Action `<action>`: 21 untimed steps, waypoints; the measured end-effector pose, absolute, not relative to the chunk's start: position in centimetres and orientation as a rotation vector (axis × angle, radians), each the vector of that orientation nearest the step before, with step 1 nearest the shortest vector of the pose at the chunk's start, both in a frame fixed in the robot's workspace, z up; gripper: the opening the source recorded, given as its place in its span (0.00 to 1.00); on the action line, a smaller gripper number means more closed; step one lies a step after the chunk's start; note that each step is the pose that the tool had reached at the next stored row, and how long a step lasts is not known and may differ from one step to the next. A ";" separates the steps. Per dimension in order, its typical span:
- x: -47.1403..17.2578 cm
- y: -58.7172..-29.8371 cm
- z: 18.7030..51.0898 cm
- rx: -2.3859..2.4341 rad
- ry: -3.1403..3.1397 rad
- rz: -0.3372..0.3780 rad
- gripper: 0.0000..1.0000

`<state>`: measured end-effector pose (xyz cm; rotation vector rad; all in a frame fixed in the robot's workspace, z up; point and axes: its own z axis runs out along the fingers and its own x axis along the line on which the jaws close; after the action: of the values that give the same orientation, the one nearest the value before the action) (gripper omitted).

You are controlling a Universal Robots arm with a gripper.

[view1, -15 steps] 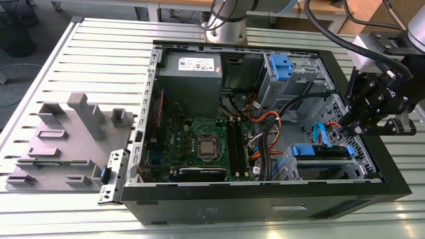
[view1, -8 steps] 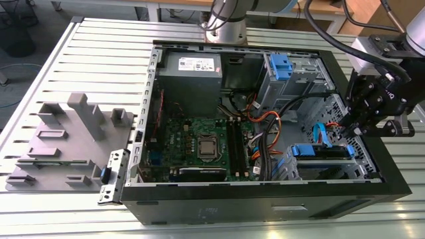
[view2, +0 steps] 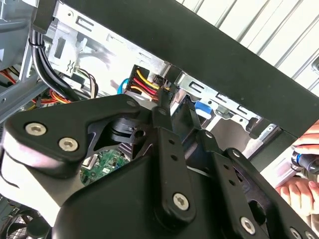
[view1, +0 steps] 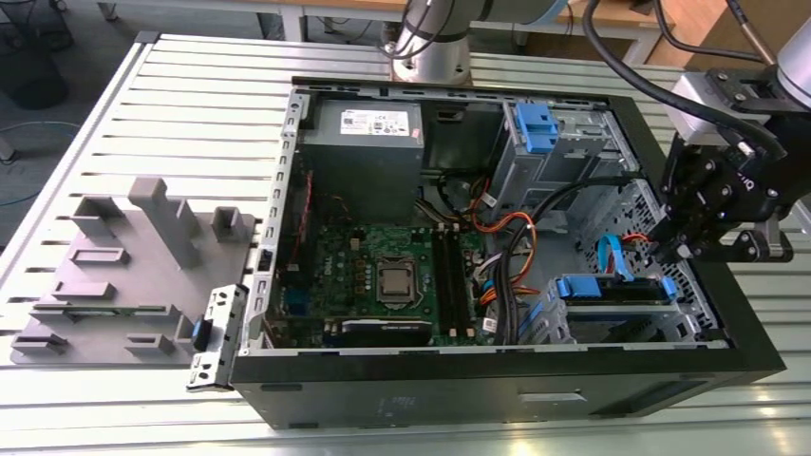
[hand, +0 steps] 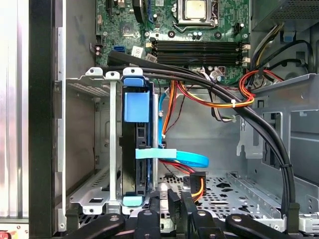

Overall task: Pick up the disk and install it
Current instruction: 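Insert the second disk wire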

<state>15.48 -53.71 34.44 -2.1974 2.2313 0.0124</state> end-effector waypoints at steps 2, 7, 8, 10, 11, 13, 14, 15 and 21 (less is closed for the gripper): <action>15.5 -53.7 34.4 -2.197 2.231 0.012 0.29; 15.5 -53.7 34.4 -2.198 2.231 0.012 0.16; 15.5 -53.7 34.4 -2.197 2.231 0.012 0.16; 15.5 -53.7 34.4 -2.197 2.231 0.012 0.16; 15.5 -53.7 34.4 -2.197 2.231 0.012 0.16; 15.5 -53.7 34.4 -2.197 2.231 0.012 0.16; 15.5 -53.7 34.4 -2.197 2.231 0.013 0.16; 15.4 -53.7 34.4 -2.197 2.231 0.013 0.16; 14.5 -53.9 34.4 -2.199 2.229 0.011 0.16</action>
<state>14.48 -53.91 34.42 -2.1987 2.2288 0.0109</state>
